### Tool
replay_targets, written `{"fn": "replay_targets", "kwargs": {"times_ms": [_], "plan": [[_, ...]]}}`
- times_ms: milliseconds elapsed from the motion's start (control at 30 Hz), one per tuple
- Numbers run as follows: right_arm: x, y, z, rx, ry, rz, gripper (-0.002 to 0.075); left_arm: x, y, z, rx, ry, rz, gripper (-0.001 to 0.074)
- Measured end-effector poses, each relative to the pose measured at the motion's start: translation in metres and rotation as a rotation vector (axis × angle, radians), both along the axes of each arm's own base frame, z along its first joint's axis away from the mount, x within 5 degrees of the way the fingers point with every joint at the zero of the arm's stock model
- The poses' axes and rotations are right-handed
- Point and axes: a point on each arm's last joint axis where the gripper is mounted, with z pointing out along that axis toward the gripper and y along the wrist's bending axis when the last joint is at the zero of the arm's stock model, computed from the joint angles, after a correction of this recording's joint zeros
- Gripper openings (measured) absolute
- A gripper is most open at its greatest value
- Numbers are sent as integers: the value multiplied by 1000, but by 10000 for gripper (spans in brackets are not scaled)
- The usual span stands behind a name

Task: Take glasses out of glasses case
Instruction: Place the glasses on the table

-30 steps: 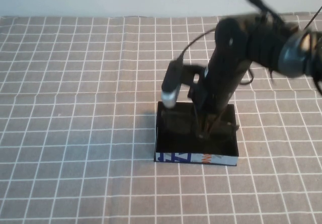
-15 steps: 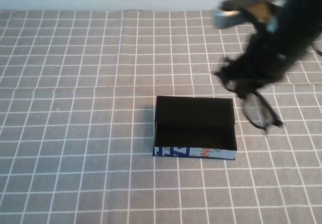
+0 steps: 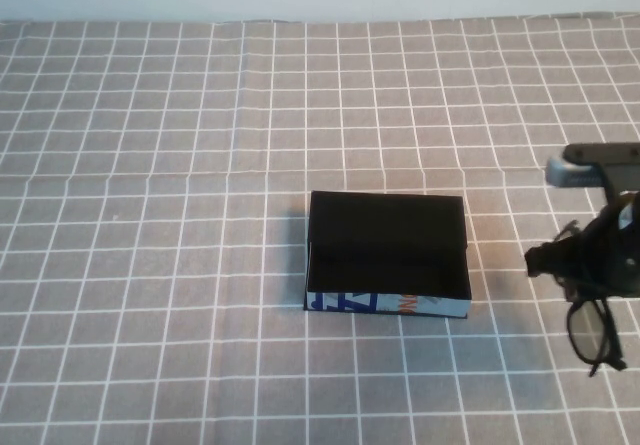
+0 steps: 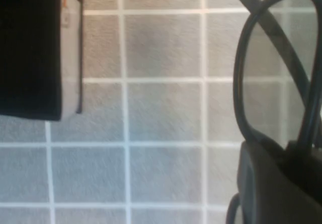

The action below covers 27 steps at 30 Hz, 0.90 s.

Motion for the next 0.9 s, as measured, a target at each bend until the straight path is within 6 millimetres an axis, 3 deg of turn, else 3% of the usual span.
{"fn": "replay_targets", "kwargs": {"times_ms": [267, 400, 533, 633, 733, 900], "plan": [[23, 10, -35, -1, -28, 89, 73, 0, 0, 0, 0, 0, 0, -4], [28, 12, -46, 8, -22, 85, 200, 0, 0, 0, 0, 0, 0, -4], [28, 12, -43, 17, -36, 82, 333, 0, 0, 0, 0, 0, 0, -4], [23, 11, -22, 36, -101, 82, 345, 0, 0, 0, 0, 0, 0, -4], [11, 7, 21, 76, -249, 84, 316, 0, 0, 0, 0, 0, 0, -4], [-33, -4, 93, 150, -555, 108, 223, 0, 0, 0, 0, 0, 0, -4]]}}
